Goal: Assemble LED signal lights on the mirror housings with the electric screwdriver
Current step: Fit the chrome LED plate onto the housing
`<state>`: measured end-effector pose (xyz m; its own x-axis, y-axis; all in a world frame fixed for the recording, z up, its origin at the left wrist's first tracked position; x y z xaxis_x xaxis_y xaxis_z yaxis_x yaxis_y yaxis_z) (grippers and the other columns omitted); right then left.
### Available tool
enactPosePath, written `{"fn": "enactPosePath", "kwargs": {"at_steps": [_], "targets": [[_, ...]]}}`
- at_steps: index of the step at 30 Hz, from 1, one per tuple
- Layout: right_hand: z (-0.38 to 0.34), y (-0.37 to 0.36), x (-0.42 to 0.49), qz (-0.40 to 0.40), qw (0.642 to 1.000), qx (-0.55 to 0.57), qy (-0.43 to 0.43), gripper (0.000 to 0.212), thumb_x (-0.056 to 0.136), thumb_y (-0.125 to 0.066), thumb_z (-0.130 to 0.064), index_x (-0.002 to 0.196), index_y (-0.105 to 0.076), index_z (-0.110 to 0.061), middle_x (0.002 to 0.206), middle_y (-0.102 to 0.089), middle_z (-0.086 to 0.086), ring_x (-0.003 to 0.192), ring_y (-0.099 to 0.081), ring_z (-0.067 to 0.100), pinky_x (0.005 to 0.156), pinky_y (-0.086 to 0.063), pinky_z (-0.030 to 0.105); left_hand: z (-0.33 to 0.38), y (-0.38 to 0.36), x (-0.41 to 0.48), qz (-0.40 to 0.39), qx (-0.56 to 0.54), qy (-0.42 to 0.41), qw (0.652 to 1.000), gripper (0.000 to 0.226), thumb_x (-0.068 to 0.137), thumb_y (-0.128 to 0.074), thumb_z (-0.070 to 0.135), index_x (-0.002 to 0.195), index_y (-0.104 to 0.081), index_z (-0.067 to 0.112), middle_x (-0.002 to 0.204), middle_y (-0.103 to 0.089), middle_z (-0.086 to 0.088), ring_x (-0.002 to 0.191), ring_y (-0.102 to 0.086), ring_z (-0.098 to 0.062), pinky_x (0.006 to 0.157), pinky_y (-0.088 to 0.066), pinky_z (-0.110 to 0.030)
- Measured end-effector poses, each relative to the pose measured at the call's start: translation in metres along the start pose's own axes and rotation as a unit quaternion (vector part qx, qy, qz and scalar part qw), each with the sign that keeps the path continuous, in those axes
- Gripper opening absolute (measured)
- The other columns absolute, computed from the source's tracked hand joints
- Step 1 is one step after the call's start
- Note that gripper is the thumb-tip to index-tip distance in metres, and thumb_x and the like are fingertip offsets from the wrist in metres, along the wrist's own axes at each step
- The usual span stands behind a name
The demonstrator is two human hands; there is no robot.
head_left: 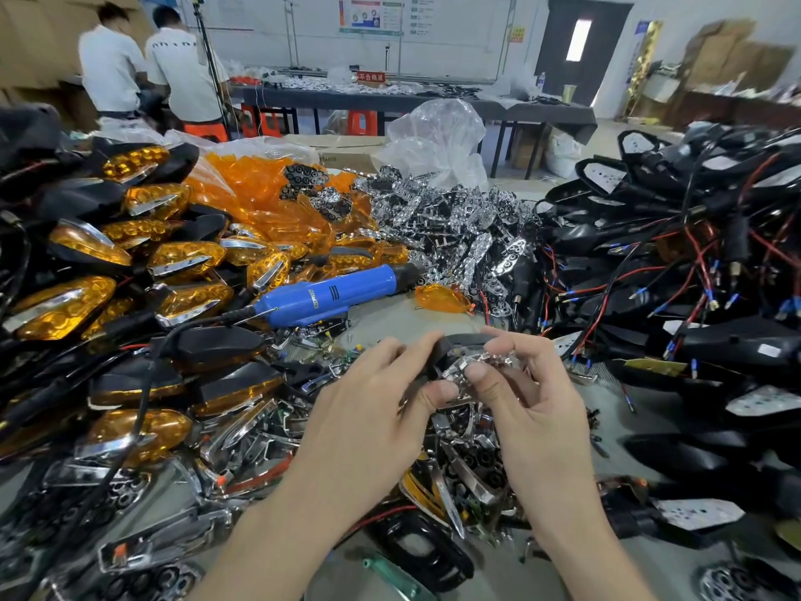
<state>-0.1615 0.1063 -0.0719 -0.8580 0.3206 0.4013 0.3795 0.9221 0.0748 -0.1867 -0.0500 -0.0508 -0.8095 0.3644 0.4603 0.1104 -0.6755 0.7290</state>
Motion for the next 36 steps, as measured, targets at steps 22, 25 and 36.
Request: {"fn": "enactPosePath", "kwargs": {"at_steps": [22,25,36], "targets": [[0.015,-0.003,0.000,-0.013,0.999,-0.033,-0.020,0.012,0.091,-0.073,-0.036,0.096,-0.063,-0.041,0.128,-0.063,-0.024,0.123,-0.063,0.013,0.104,-0.049,0.052,-0.008,-0.004,0.001,-0.011,-0.001,0.012,1.000,0.043,0.097,-0.053,0.048,0.137,-0.038,0.049,0.100,-0.046,0.018,0.084,-0.039,0.002,0.064,-0.039,-0.023],[0.015,0.000,0.000,-0.003,0.999,-0.040,-0.021,0.013,0.087,-0.070,-0.047,0.097,-0.063,-0.042,0.128,-0.064,-0.020,0.119,-0.065,0.015,0.101,-0.051,0.051,-0.009,-0.006,0.001,-0.016,-0.004,0.012,1.000,0.045,0.096,-0.050,0.051,0.139,-0.039,0.048,0.099,-0.045,0.018,0.085,-0.041,0.001,0.066,-0.040,-0.023],[0.015,0.004,0.000,0.004,0.998,-0.057,-0.023,0.012,0.089,-0.068,-0.047,0.098,-0.063,-0.041,0.130,-0.063,-0.025,0.117,-0.066,0.018,0.099,-0.051,0.053,-0.010,-0.007,0.000,-0.029,-0.011,0.010,0.999,0.051,0.092,-0.035,0.068,0.140,-0.034,0.052,0.104,-0.042,0.023,0.084,-0.044,0.011,0.065,-0.036,-0.016]]}}
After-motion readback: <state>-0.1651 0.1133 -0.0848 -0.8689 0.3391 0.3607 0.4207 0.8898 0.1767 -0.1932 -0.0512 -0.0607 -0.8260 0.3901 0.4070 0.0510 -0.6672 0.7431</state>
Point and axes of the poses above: each hand's wrist, its own x-axis towards the middle knuckle, its own y-axis out of the back of the hand, z = x × y, the point moved 9 cm from there along x, towards the middle knuckle
